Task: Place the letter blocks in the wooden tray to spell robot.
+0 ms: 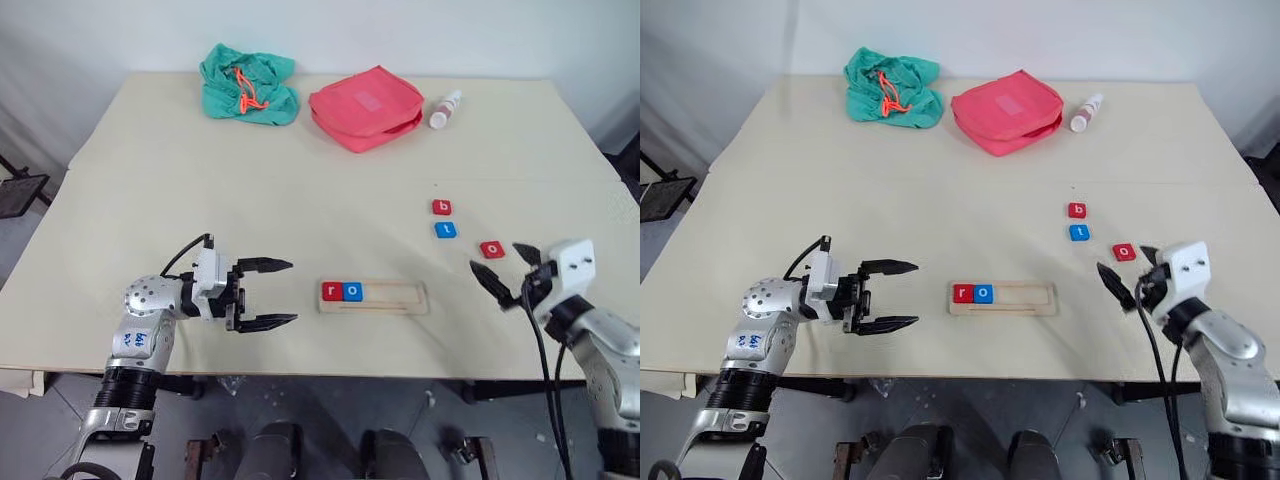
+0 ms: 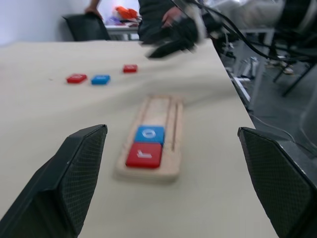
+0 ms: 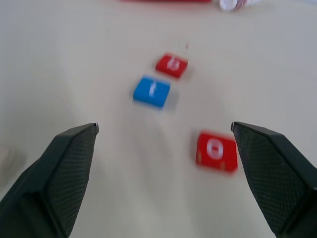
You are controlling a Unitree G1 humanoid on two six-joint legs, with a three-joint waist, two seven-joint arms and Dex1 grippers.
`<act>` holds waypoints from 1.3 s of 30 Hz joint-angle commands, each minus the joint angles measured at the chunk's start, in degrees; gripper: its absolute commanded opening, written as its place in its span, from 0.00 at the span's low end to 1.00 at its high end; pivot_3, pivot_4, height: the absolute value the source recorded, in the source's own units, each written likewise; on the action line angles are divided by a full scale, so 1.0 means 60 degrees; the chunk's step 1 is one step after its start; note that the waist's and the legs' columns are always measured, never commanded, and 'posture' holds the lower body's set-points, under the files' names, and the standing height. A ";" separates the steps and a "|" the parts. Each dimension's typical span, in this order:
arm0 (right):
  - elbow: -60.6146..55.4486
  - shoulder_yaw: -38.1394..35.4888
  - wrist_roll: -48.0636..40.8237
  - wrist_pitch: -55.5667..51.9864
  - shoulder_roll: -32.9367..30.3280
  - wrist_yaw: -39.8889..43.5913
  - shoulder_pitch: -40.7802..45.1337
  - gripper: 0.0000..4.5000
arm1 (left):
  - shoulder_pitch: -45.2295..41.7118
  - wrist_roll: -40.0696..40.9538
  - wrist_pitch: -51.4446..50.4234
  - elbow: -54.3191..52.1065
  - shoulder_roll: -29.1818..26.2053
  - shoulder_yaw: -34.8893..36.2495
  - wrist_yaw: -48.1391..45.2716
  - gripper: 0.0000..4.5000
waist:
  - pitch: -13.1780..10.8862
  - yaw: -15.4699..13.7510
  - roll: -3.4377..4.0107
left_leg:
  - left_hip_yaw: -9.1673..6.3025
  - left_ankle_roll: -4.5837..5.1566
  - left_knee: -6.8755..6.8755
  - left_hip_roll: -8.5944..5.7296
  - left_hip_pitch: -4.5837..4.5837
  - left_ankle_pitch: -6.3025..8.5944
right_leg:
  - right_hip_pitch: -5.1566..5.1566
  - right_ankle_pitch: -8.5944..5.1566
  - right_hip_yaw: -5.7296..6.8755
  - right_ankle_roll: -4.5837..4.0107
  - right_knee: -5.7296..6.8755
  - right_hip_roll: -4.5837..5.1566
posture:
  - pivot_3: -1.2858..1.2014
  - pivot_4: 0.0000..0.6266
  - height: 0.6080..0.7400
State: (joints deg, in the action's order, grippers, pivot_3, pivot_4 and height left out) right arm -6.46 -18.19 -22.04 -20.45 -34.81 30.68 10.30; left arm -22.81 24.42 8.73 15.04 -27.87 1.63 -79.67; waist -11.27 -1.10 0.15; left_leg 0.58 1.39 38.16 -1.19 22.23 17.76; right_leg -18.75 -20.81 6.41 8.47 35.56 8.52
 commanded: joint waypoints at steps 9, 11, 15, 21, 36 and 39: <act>0.1781 0.0876 0.0190 -0.3072 -0.0136 -0.0680 0.3054 1.00 | -0.0594 -0.0439 0.1515 0.1106 0.0340 -0.0190 -0.0057 1.00 | 0.0001 -0.0004 -0.0001 | -0.0001 0.0008 0.0001 -0.0015 0.0021 0.0000 | -0.0019 0.0000 0.0005 0.0000 0.0014 0.0013 | 0.52 0.24 1.00; 0.2027 0.1023 0.0300 -0.3113 -0.0174 -0.0585 0.3402 1.00 | -0.0619 -0.0532 0.1691 0.1165 0.0390 -0.0179 0.0081 1.00 | 0.0001 0.0031 -0.0001 | -0.0002 0.0007 0.0000 -0.0007 0.0018 0.0000 | -0.0022 0.0000 0.0007 0.0000 0.0018 0.0009 | 0.52 0.24 1.00; 0.2561 0.1195 0.0450 -0.3072 -0.0175 -0.0498 0.4012 1.00 | -0.0641 -0.0545 0.1774 0.1206 0.0330 -0.0166 0.0226 1.00 | 0.0001 0.0070 -0.0002 | -0.0006 0.0007 -0.0013 -0.0009 0.0020 0.0000 | -0.0033 0.0000 0.0014 0.0000 0.0030 0.0011 | 0.52 0.24 1.00; 0.3168 0.1474 0.0668 -0.3146 -0.0278 -0.0332 0.4523 1.00 | -0.0555 -0.0018 0.1598 0.1061 0.0098 0.0085 -0.0012 1.00 | 0.0001 0.0133 -0.0002 | -0.0006 0.0006 -0.0012 -0.0008 0.0024 0.0000 | -0.0040 0.0000 0.0015 0.0000 0.0037 0.0013 | 0.52 0.24 1.00; 0.3711 0.1527 0.0985 -0.2948 -0.0126 -0.0148 0.5055 1.00 | -0.0493 0.0100 0.1289 0.1144 -0.0157 0.0244 -0.0145 1.00 | 0.0001 0.0217 -0.0002 | 0.0004 0.0006 -0.0013 -0.0007 0.0053 0.0000 | -0.0096 0.0000 0.0007 0.0000 0.0066 0.0016 | 0.52 0.24 1.00; 0.3756 0.1570 0.1020 -0.2926 -0.0123 -0.0086 0.5084 1.00 | -0.0468 0.0080 0.1239 0.1062 -0.0136 0.0225 -0.0085 1.00 | 0.0001 0.0227 -0.0002 | 0.0010 0.0006 -0.0011 -0.0006 0.0069 0.0000 | -0.0117 0.0000 0.0007 0.0000 0.0069 0.0015 | 0.52 0.24 1.00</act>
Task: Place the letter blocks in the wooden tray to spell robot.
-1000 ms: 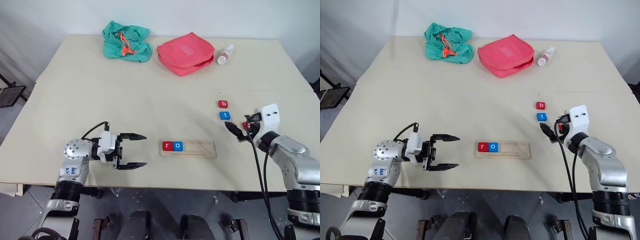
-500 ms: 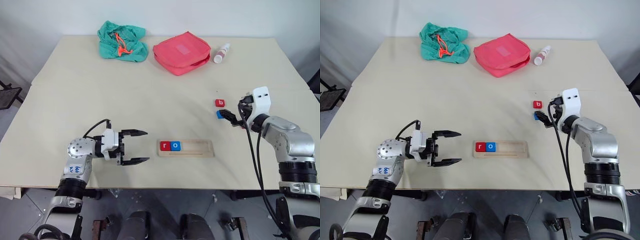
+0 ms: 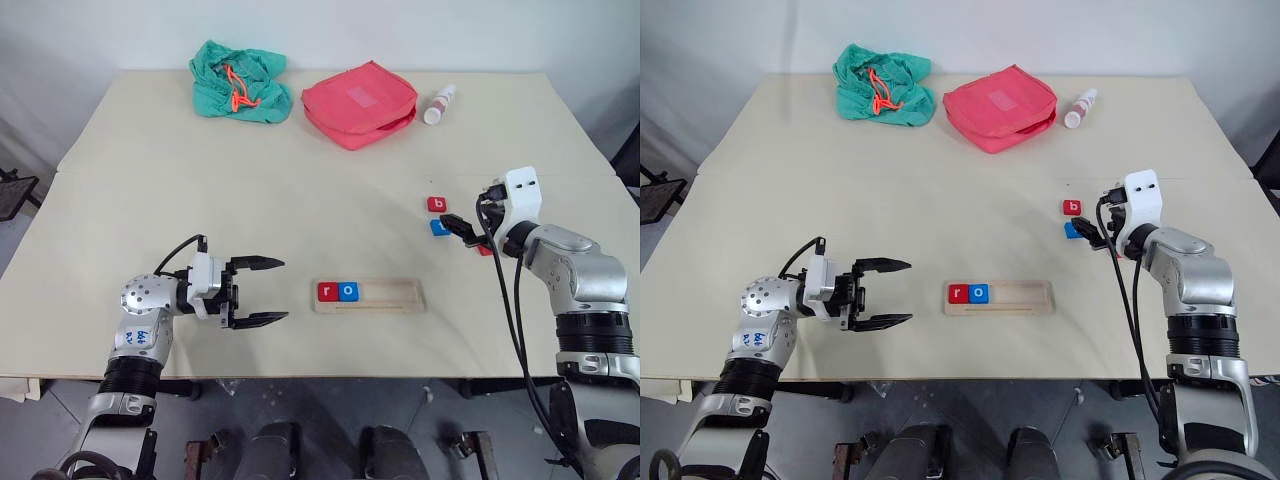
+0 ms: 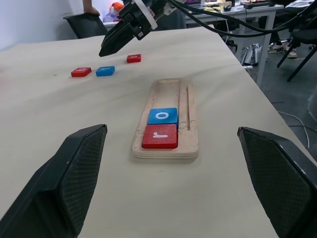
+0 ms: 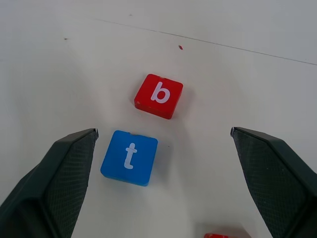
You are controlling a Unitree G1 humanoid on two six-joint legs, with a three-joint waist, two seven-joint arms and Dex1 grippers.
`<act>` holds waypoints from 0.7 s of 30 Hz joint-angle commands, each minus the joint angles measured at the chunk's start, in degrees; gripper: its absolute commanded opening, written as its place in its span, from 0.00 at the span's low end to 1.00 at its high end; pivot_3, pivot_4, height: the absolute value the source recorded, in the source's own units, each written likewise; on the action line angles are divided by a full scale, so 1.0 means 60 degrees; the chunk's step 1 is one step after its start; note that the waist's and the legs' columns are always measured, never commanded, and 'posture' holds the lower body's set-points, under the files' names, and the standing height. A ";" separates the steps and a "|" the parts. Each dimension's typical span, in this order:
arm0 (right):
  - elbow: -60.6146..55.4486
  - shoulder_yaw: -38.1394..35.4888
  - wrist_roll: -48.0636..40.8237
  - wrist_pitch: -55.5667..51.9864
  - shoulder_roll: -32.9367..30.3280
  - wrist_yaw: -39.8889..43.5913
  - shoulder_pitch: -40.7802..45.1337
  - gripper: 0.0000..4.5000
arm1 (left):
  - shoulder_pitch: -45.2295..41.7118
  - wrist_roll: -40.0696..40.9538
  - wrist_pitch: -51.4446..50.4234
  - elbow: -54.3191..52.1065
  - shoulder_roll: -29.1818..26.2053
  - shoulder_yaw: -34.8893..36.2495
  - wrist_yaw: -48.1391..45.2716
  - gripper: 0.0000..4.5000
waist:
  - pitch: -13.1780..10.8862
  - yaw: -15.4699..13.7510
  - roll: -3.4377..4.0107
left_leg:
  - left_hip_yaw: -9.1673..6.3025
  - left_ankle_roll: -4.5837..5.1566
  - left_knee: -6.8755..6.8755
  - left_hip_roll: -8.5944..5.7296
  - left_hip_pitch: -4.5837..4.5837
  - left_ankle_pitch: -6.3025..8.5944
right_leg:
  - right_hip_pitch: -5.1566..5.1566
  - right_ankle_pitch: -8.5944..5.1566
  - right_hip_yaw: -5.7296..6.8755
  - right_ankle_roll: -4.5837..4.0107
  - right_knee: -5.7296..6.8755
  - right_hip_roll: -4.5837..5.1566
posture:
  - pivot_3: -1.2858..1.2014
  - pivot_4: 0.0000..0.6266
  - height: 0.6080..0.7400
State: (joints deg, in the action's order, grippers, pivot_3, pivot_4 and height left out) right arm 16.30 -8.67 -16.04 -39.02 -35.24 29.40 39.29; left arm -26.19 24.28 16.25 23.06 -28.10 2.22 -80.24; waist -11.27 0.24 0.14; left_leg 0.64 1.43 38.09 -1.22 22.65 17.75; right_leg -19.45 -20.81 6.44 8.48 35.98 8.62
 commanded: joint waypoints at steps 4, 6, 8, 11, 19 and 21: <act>0.0053 0.0036 0.0088 0.0190 0.0030 0.0123 0.0387 1.00 | 0.0112 0.0086 -0.0027 -0.0301 -0.0108 0.0115 0.0023 1.00 | 0.0000 0.0009 0.0000 | 0.0004 0.0000 0.0001 0.0001 0.0006 0.0000 | -0.0008 0.0000 0.0000 0.0000 0.0001 0.0000 | 0.52 0.24 1.00; 0.0214 0.0184 0.0172 -0.0093 0.0158 -0.0067 0.0681 1.00 | 0.0130 0.0086 -0.0017 -0.0328 -0.0093 0.0108 0.0035 1.00 | 0.0000 0.0015 0.0000 | 0.0004 -0.0001 0.0002 0.0002 0.0008 0.0000 | -0.0011 0.0000 0.0001 0.0000 0.0001 -0.0001 | 0.52 0.24 1.00; 0.0575 0.0240 0.0219 -0.0290 0.0458 -0.0388 0.1121 1.00 | 0.0157 0.0074 -0.0003 -0.0378 -0.0054 0.0093 0.0090 1.00 | 0.0000 0.0028 0.0000 | 0.0006 -0.0001 0.0003 0.0002 0.0010 0.0000 | -0.0014 0.0000 0.0001 0.0000 0.0001 0.0000 | 0.52 0.24 1.00; 0.1507 0.0366 0.0464 -0.0338 0.0826 -0.0725 0.1836 1.00 | 0.0178 0.0076 0.0051 -0.0373 -0.0005 0.0079 0.0111 1.00 | 0.0000 0.0096 0.0000 | 0.0004 -0.0003 0.0003 0.0004 0.0011 -0.0001 | -0.0018 0.0000 0.0001 0.0000 0.0005 -0.0001 | 0.52 0.24 1.00; 0.3886 0.0688 0.1204 0.0595 0.1392 -0.1147 0.3137 1.00 | 0.0356 0.0072 0.0104 -0.0588 0.0093 0.0080 0.0367 1.00 | 0.0000 0.0185 0.0000 | -0.0022 -0.0003 0.0000 -0.0005 0.0031 -0.0002 | -0.0031 0.0000 0.0005 0.0000 0.0015 0.0000 | 0.52 0.24 1.00; 0.4429 0.0693 0.1344 0.0968 0.1511 -0.1194 0.3361 1.00 | 0.0436 0.0071 0.0082 -0.0716 0.0107 0.0079 0.0460 1.00 | 0.0000 0.0239 0.0000 | -0.0026 -0.0003 -0.0001 -0.0003 0.0036 -0.0002 | -0.0037 0.0000 0.0007 0.0000 0.0015 -0.0001 | 0.52 0.24 1.00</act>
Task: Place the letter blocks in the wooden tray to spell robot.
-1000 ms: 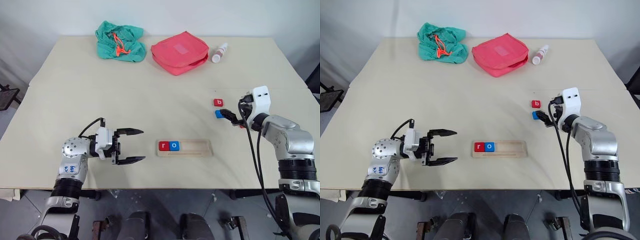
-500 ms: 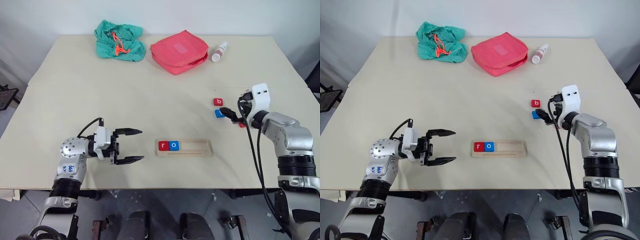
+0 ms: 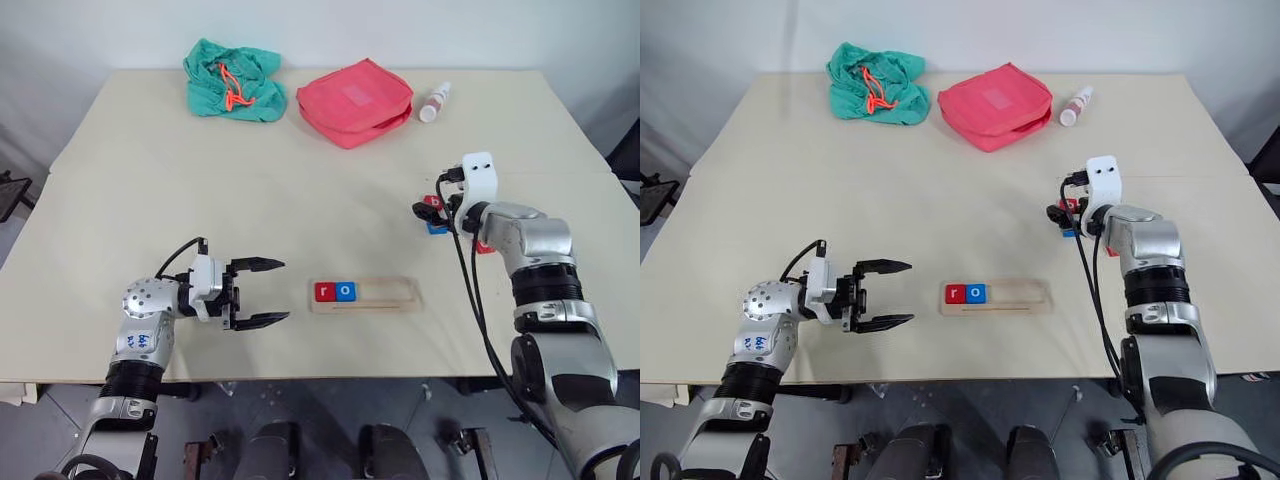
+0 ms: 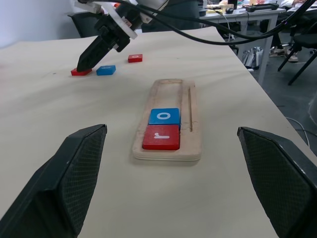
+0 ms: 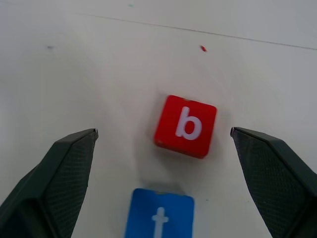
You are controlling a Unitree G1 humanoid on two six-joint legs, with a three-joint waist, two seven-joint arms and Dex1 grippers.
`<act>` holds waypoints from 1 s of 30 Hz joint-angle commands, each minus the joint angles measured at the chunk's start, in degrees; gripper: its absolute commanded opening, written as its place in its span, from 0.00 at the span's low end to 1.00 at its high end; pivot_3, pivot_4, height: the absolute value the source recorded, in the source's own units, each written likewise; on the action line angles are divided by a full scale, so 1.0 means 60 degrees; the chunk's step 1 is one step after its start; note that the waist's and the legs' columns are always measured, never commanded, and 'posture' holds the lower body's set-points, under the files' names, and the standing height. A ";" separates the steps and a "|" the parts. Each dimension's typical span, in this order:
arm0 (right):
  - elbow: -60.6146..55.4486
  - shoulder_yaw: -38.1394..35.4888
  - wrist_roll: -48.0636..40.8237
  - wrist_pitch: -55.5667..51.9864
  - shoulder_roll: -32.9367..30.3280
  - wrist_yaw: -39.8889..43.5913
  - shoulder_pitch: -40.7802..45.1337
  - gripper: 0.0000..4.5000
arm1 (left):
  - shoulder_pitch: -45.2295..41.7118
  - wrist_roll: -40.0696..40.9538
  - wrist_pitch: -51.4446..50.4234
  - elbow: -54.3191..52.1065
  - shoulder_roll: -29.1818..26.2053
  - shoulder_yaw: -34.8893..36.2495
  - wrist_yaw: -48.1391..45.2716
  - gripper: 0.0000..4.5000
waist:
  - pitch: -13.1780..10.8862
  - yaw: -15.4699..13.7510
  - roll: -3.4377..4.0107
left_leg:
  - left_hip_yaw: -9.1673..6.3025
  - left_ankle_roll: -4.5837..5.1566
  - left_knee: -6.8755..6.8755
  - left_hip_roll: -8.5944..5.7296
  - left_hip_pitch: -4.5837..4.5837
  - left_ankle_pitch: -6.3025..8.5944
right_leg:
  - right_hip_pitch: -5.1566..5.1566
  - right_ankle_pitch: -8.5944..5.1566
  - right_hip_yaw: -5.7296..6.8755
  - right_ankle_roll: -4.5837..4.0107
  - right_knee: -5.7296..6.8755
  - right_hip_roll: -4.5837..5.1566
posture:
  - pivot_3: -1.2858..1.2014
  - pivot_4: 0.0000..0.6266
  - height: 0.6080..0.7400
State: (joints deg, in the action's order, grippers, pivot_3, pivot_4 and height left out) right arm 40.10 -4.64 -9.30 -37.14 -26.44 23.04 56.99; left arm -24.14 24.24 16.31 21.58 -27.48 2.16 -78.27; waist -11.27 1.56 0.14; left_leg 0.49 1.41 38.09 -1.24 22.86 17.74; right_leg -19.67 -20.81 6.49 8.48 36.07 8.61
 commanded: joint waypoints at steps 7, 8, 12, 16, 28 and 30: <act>0.2012 -0.0037 0.0556 0.1413 0.0375 -0.0383 0.0976 1.00 | 0.0368 0.0088 0.0052 -0.0807 0.0027 0.0088 0.0368 1.00 | 0.0000 0.0096 0.0000 | 0.0005 -0.0001 -0.0004 0.0005 0.0006 -0.0001 | -0.0012 0.0000 -0.0001 0.0000 0.0004 -0.0003 | 0.52 0.24 1.00; 0.2145 -0.0041 0.0586 0.1504 0.0405 -0.0383 0.1018 1.00 | 0.0388 0.0090 0.0044 -0.0836 0.0027 0.0091 0.0391 1.00 | 0.0000 0.0095 0.0000 | 0.0005 -0.0001 -0.0004 0.0005 0.0005 -0.0001 | -0.0012 0.0000 -0.0001 0.0000 0.0005 -0.0002 | 0.52 0.24 1.00; 0.2695 -0.0059 0.0706 0.1824 0.0500 -0.0511 0.1181 1.00 | 0.0439 0.0087 0.0054 -0.0903 0.0021 0.0077 0.0457 1.00 | 0.0000 0.0088 0.0000 | 0.0002 -0.0001 0.0002 0.0004 0.0006 -0.0001 | -0.0010 0.0000 -0.0003 0.0000 0.0009 -0.0002 | 0.52 0.24 1.00; 0.2901 -0.0215 0.0671 0.1847 0.0644 -0.0883 0.1277 0.86 | 0.0456 0.0091 0.0061 -0.0954 0.0040 0.0063 0.0522 1.00 | 0.0001 0.0100 0.0001 | 0.0004 -0.0002 0.0003 0.0006 0.0005 -0.0002 | -0.0010 0.0000 -0.0003 0.0000 0.0009 -0.0003 | 0.52 0.24 1.00; 0.0810 -0.0602 0.0317 0.2213 0.0572 -0.1041 0.0424 0.33 | 0.0642 0.0247 0.0145 -0.0992 0.0116 0.0069 0.0349 1.00 | 0.0001 0.0034 0.0002 | -0.0015 -0.0003 0.0008 0.0000 0.0007 -0.0002 | -0.0008 0.0000 -0.0004 0.0000 0.0021 -0.0002 | 0.52 0.24 1.00; -0.0850 -0.0809 0.0047 0.1523 0.0478 -0.0988 -0.0201 0.33 | 0.0702 0.0351 0.0112 -0.1000 0.0063 0.0108 0.0177 1.00 | 0.0001 0.0026 0.0001 | -0.0018 -0.0003 0.0007 -0.0002 0.0012 -0.0002 | -0.0016 0.0000 -0.0006 0.0000 0.0029 0.0000 | 0.52 0.24 1.00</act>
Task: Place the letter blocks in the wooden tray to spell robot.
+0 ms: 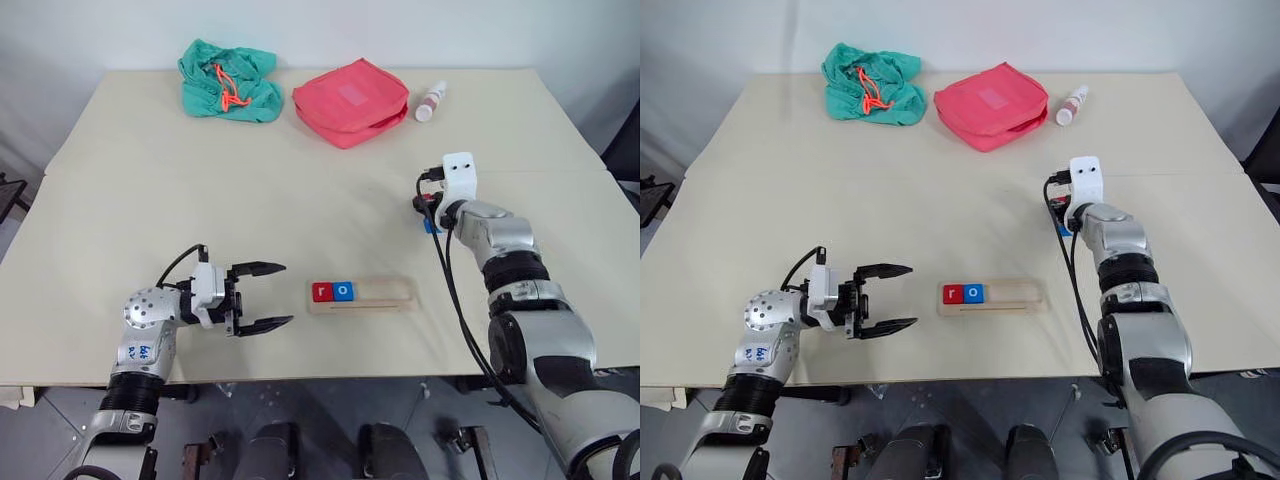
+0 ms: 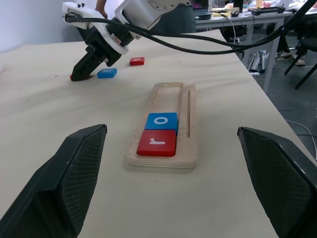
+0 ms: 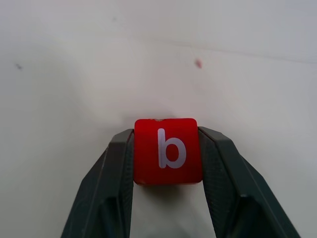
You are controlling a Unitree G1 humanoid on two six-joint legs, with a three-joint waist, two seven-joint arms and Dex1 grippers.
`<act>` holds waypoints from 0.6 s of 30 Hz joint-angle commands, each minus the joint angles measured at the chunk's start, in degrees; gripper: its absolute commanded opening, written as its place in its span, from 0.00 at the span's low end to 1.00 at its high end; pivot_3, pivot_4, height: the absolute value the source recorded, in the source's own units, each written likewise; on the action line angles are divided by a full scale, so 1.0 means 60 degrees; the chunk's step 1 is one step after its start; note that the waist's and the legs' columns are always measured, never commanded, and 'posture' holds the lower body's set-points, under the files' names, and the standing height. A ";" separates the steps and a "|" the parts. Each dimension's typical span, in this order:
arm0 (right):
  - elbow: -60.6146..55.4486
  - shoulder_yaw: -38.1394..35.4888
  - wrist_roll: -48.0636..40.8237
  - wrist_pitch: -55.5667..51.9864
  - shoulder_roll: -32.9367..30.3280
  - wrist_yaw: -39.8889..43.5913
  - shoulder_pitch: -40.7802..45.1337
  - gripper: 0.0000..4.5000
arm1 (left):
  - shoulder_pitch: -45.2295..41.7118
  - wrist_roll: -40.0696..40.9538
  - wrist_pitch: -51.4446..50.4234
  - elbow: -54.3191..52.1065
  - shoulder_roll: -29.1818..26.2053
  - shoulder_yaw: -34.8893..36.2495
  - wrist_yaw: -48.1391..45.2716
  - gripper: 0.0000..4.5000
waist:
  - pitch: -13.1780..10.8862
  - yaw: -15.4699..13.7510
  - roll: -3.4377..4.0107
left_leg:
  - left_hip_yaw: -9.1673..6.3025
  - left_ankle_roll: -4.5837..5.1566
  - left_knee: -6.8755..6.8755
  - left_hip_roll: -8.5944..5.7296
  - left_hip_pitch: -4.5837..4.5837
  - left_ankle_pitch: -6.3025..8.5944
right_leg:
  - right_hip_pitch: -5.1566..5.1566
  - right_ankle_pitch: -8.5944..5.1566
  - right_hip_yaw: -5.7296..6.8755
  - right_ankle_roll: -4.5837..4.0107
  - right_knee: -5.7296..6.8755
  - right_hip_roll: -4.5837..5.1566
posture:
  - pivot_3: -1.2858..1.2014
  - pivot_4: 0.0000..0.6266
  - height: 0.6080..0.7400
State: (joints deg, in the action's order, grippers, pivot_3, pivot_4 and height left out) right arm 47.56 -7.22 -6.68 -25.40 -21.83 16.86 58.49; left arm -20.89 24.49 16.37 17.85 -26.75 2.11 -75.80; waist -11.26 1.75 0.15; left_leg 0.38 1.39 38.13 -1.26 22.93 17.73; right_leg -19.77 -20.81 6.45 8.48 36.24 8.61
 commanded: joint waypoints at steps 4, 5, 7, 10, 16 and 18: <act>-0.6807 -0.0454 -0.1078 -0.1721 -0.0387 0.0350 -0.2539 0.33 | 0.0083 0.0442 0.0043 -0.0160 -0.0174 0.0244 -0.0500 1.00 | 0.0000 -0.0025 0.0000 | -0.0012 -0.0001 0.0008 0.0002 0.0029 0.0001 | -0.0052 0.0000 -0.0003 0.0000 0.0067 0.0001 | 0.52 0.24 1.00; -0.7425 -0.0490 -0.1164 -0.1969 -0.0383 0.0298 -0.2820 0.33 | 0.0042 0.0451 0.0043 -0.0097 -0.0187 0.0259 -0.0538 1.00 | 0.0000 -0.0026 0.0000 | -0.0009 -0.0001 0.0006 0.0001 0.0030 0.0001 | -0.0067 0.0000 -0.0008 0.0000 0.0092 0.0003 | 0.52 0.24 1.00; -0.9031 -0.0805 -0.1462 -0.3206 -0.0200 -0.0191 -0.3646 0.33 | -0.0133 0.0419 0.0107 0.0250 -0.0212 0.0303 -0.0647 1.00 | 0.0001 -0.0033 -0.0001 | 0.0004 -0.0003 0.0009 -0.0002 0.0031 0.0000 | -0.0076 0.0000 -0.0010 0.0000 0.0106 0.0006 | 0.52 0.24 1.00; -1.1701 -0.1038 -0.1723 -0.4490 0.0252 -0.0858 -0.5380 0.33 | -0.0517 0.0451 0.0156 0.0735 -0.0137 0.0348 -0.0847 1.00 | 0.0007 -0.0095 -0.0010 | 0.0005 -0.0009 0.0014 0.0002 0.0028 -0.0003 | -0.0076 0.0000 -0.0012 0.0000 0.0114 0.0004 | 0.52 0.24 1.00; -1.3896 -0.1101 -0.1629 -0.5649 0.0791 -0.1681 -0.7021 0.33 | -0.0852 0.0698 0.0020 0.1054 -0.0035 0.0405 -0.1393 1.00 | 0.0007 -0.0192 -0.0011 | 0.0030 -0.0008 0.0025 -0.0014 0.0028 -0.0004 | -0.0082 0.0000 -0.0048 0.0000 0.0118 0.0009 | 0.52 0.24 1.00; -1.4224 -0.1252 -0.1688 -0.6043 0.1000 -0.1891 -0.7300 0.33 | -0.0893 0.0756 -0.0039 0.1087 -0.0088 0.0426 -0.1604 1.00 | 0.0008 -0.0196 -0.0011 | 0.0038 -0.0010 0.0028 -0.0006 0.0023 -0.0007 | -0.0082 0.0000 -0.0050 0.0000 0.0114 0.0005 | 0.52 0.24 1.00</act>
State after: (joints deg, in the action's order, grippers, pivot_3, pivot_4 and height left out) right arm -34.19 -12.92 -16.09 -60.28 -16.77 6.74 15.70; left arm -25.85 27.42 16.22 24.68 -26.97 3.56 -84.20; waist -11.21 0.57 0.09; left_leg 0.60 1.31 38.28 -1.27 23.06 17.68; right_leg -20.26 -20.81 6.15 8.47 36.93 8.61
